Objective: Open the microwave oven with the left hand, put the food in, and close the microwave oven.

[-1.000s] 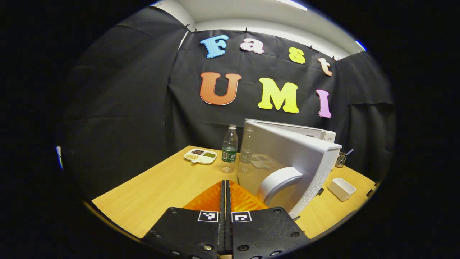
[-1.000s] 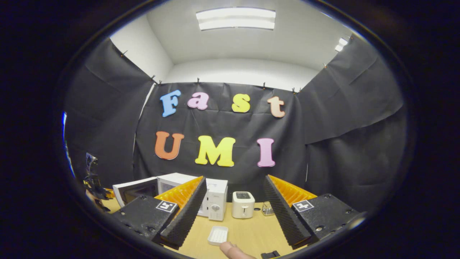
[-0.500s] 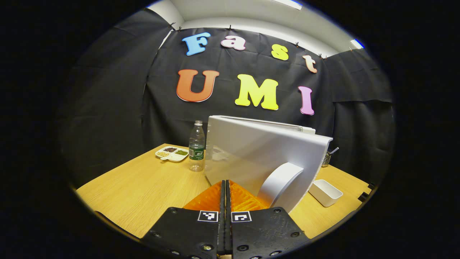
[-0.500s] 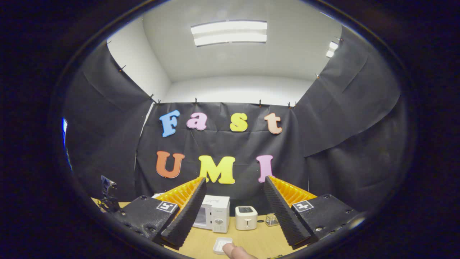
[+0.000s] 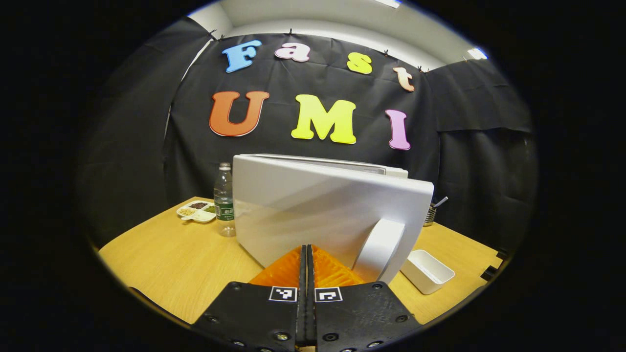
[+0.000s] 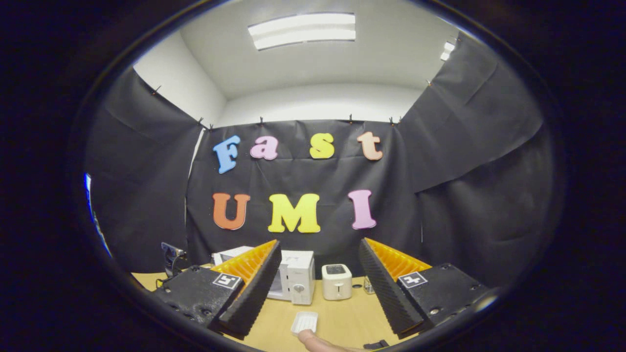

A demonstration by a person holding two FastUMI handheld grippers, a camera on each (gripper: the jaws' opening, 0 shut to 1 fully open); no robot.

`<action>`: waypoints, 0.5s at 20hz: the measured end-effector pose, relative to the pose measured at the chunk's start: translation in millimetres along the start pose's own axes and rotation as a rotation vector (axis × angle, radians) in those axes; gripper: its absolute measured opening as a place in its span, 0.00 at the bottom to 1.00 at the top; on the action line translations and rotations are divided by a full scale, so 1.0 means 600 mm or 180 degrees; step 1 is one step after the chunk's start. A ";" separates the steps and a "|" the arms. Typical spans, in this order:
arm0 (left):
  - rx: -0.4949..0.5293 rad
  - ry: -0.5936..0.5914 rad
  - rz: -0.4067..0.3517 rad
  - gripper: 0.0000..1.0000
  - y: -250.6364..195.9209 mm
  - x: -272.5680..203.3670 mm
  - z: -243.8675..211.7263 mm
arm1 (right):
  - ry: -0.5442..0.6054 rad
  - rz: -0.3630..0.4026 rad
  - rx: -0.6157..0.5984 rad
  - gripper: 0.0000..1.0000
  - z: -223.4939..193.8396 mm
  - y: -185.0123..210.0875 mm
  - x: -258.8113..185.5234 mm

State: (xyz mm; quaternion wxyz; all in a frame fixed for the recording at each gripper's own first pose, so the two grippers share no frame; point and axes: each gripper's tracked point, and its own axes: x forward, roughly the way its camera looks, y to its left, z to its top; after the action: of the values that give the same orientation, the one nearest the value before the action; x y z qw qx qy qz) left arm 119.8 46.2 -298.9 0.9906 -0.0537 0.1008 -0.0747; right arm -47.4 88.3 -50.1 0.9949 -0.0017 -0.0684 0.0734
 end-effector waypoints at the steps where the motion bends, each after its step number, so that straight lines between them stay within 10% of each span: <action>1: -0.0008 0.0019 -0.0012 0.00 -0.007 0.009 -0.001 | 0.0025 -0.0038 0.0001 1.00 -0.004 -0.011 0.008; 10: -0.0090 -0.0003 -0.0096 0.00 -0.055 0.111 0.005 | 0.0163 -0.0219 0.0009 0.92 -0.048 -0.099 0.086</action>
State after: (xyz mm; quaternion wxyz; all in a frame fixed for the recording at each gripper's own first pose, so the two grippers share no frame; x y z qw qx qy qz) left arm 180.7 3.3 -304.7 0.9886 -0.0692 0.1005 -0.0882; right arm 15.6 37.6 -71.0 0.9983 0.0001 -0.0429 0.0392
